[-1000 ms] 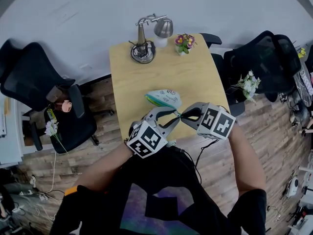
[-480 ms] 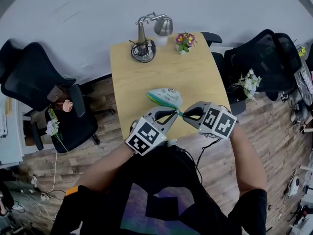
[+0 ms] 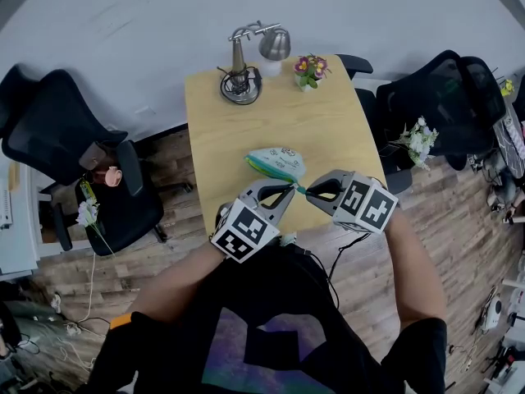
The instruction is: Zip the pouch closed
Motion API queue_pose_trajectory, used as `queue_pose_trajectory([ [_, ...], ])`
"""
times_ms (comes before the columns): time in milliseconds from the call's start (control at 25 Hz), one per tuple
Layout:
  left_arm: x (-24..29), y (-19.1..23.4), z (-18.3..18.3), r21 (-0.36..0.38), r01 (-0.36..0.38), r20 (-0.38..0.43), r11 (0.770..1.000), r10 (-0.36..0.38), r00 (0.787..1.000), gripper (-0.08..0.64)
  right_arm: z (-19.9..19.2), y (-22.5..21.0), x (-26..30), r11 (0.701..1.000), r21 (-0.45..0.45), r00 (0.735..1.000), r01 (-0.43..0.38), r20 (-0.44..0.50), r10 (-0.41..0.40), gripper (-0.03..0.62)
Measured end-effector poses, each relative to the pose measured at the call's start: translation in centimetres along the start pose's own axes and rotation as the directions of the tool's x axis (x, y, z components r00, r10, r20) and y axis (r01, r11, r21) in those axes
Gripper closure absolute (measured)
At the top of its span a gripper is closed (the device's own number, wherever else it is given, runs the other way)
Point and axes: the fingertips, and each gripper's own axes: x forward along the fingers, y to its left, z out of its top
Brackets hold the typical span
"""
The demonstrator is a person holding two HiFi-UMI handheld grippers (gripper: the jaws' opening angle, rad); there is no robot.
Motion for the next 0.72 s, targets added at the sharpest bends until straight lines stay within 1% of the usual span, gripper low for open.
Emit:
queue_pose_trajectory([
  [200,-0.6,1.7,-0.5,-0.038,-0.047,-0.01,0.998,0.046,0.999,0.551,0.0,-0.4,-0.3,1.0,0.012,1.0,0.011,0.003,-0.011,0.563],
  [320,-1.2,3.4,-1.3,-0.059,-0.089,-0.027,0.994,0.087,0.996,0.551,-0.5,-0.4,-0.3,1.0,0.017,1.0,0.014,-0.008,-0.014,0.563],
  [520,-2.3,7.0,-2.5,-0.087,-0.168,-0.051,0.982,0.164,0.985,0.551,-1.8,-0.9,-0.5,0.999,0.04,0.999,0.028,-0.032,-0.027,0.563],
  [600,-2.8,8.6,-3.1,-0.11,-0.196,-0.058,0.974,0.19,0.98,0.551,-2.7,-1.3,-0.7,0.998,0.052,0.998,0.041,-0.047,-0.039,0.563],
  [720,-3.4,9.7,-3.8,-0.13,-0.198,-0.064,0.972,0.191,0.98,0.549,-3.1,-1.9,-1.3,0.994,0.096,0.998,0.054,-0.022,-0.053,0.564],
])
